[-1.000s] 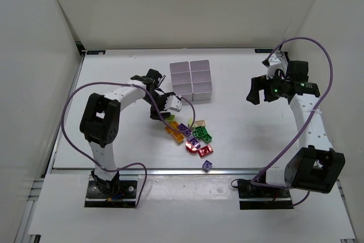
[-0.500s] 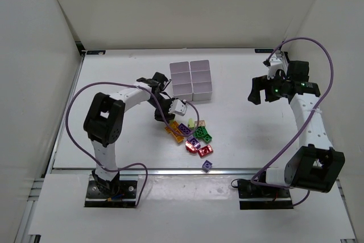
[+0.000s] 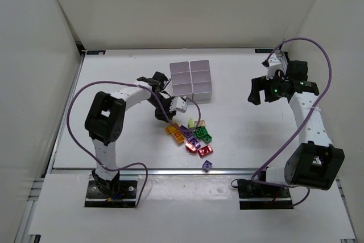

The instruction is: Sort the legos into containers by color

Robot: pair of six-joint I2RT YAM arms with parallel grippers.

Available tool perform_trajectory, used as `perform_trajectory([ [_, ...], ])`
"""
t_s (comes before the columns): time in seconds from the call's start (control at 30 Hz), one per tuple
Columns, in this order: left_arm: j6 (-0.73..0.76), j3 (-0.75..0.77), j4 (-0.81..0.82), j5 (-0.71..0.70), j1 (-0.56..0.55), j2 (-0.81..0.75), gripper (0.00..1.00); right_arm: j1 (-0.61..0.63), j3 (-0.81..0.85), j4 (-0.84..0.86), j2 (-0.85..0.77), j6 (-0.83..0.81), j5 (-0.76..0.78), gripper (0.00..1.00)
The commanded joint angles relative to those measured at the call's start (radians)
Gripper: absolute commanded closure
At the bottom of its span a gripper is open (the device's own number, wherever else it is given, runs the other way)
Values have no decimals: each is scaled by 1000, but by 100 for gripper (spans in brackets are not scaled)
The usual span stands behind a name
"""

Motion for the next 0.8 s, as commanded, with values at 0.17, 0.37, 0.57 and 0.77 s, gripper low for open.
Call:
perform_trajectory([
  [0.17,-407,374,5,136,75,-211,90,-4,6,30,-13,57,-70,1],
  [0.37,-608,755,11,34,82,19,89,-5,30,70,8,132,-60,2],
  [0.57,-672,946,10,-42,78,235,88,-5,99,64,41,140,-58,2],
  [0.77,-652,990,11,-60,70,322,87,-5,109,63,48,123,-49,2],
])
